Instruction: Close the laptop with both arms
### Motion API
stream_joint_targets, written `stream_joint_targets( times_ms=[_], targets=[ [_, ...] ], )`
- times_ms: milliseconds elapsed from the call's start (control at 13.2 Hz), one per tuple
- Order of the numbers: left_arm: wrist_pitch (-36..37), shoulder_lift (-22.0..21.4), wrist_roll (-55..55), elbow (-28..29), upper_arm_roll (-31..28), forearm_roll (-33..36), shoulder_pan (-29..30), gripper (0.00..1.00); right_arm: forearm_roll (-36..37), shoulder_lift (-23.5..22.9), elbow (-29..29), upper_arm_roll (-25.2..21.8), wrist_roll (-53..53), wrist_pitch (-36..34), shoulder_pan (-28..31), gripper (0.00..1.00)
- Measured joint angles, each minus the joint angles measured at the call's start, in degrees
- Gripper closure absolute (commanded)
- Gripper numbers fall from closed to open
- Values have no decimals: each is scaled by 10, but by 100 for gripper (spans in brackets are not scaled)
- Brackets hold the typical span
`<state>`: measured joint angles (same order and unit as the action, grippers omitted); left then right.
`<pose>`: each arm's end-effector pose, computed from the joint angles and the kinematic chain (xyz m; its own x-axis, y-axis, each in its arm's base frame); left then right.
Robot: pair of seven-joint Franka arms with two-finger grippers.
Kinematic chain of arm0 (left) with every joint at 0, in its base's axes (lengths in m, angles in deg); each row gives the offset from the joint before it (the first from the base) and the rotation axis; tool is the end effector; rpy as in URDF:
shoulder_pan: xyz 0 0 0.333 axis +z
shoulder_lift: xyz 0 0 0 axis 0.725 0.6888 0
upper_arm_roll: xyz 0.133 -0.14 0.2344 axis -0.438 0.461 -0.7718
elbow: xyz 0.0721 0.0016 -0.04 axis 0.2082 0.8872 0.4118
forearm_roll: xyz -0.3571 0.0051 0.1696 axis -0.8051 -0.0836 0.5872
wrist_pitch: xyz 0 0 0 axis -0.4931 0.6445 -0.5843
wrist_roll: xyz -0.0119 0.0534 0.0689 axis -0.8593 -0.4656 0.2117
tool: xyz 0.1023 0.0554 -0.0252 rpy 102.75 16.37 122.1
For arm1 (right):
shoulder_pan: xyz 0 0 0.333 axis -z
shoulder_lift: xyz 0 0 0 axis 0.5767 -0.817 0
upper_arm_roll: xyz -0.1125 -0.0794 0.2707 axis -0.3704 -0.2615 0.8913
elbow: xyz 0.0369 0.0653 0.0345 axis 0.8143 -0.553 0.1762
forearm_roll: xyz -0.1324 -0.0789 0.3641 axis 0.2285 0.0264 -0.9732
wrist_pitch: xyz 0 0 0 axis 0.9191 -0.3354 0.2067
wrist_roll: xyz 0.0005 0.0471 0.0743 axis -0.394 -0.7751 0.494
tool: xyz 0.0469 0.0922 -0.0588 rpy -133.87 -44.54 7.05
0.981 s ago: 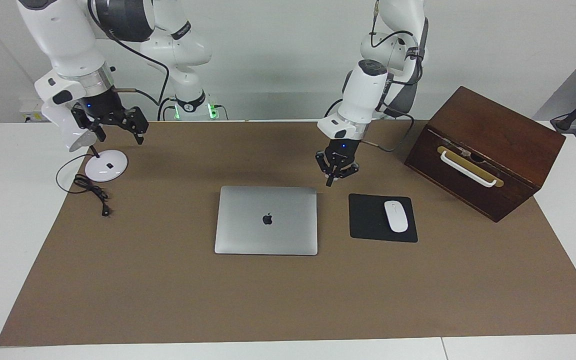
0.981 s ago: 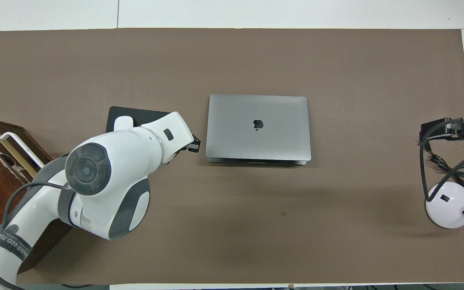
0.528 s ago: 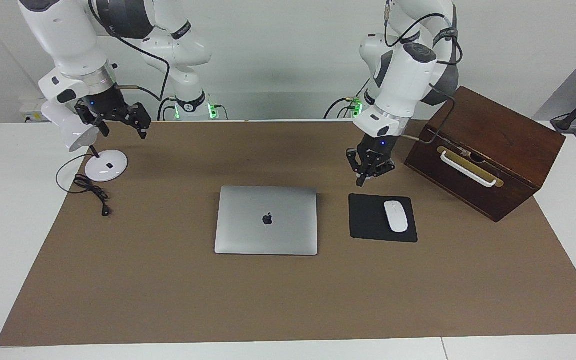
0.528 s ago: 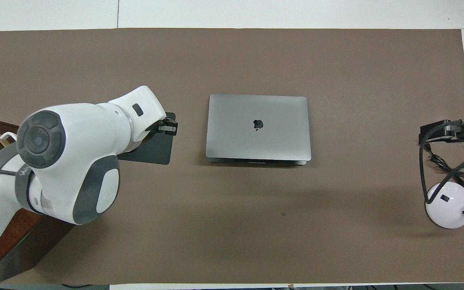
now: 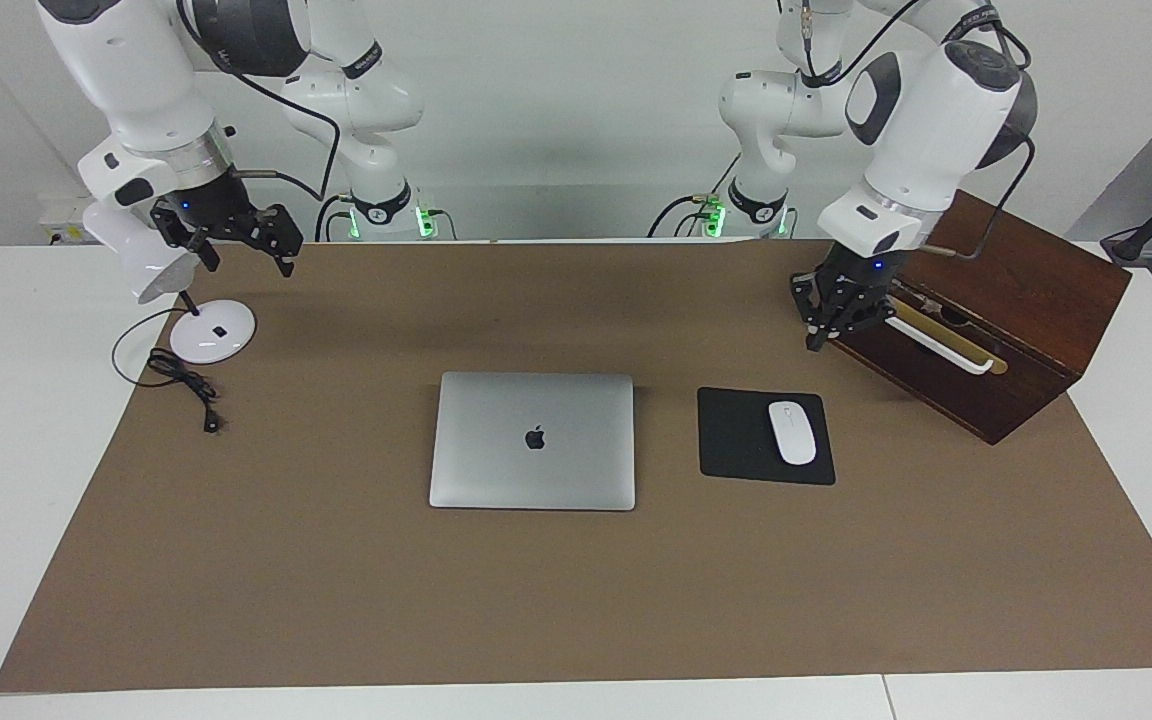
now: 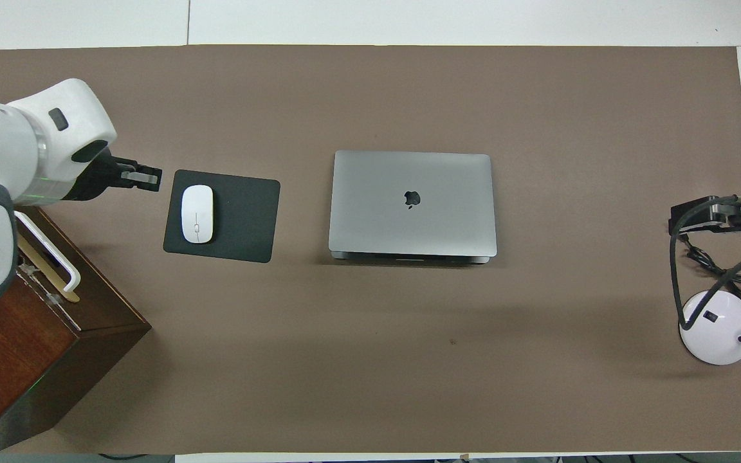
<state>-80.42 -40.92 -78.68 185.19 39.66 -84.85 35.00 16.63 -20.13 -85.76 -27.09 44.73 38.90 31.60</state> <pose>0.5653 -0.1186 0.5392 0.9421 -0.2784 0.1871 -0.3018 -0.9469 0.1106 0.5207 -0.0126 0.5670 0.9941 -0.0988 -0.0447 -0.0970 -0.9944 0.0415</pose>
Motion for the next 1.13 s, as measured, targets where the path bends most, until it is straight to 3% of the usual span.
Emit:
stream_joint_targets(
  times_ms=[528,906,981,1057,1132],
  targets=[
    [130,-5,-82,-65,-5,29,96,100,0,4,-30,0,0,31,0,0],
    [157,-14,-88,-71,-13,64,132,100,0,8,-33,0,-1,31,0,0],
    [159,-15,-88,-73,-16,66,137,62,0,9,-33,0,-1,31,0,0],
    [161,-15,-88,-76,-19,66,141,1,0,9,-33,0,-1,31,0,0],
    [163,-15,-87,-79,-22,66,143,0,0,9,-33,0,-1,32,0,0]
  ],
)
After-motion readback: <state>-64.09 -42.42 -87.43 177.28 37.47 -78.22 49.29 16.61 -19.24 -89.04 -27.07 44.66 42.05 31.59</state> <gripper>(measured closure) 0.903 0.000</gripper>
